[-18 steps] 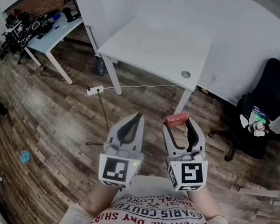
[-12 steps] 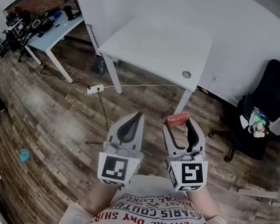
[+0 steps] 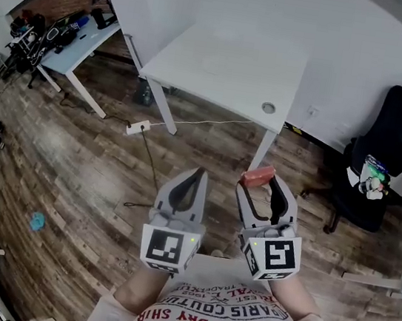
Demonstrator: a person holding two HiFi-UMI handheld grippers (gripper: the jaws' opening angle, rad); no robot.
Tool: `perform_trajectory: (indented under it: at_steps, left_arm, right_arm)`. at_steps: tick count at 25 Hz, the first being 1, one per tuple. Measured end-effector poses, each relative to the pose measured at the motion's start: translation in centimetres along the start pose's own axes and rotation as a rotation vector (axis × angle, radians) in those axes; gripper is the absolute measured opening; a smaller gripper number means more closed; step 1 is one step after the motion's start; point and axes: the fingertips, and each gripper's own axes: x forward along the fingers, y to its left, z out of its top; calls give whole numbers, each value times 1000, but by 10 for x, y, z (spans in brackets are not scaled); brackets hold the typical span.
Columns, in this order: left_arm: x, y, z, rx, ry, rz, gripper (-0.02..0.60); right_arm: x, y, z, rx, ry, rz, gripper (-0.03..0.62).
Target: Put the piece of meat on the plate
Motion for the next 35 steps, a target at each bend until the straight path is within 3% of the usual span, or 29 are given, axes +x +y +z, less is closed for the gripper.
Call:
perform_trajectory:
  at_steps: [6,15,22,31,35]
  left_arm:
    - [7,17,-8,-34,30,24,8]
    - [52,71,-14,-76,31,2,8]
    - [106,152,-15,-95,23,-34,8]
    - [176,297,-13,-84,24,-70,8]
    - [200,332,-19,-95,28,-107,8]
  right_arm:
    - [18,-4,-9,32,34,18,279]
    - [82,-1,-12,14,56,35,279]
    - [175,12,-3,-10,55,12,279]
    - [315,35,15,12,60,-62,279]
    - [358,37,18,28,61,-101,279]
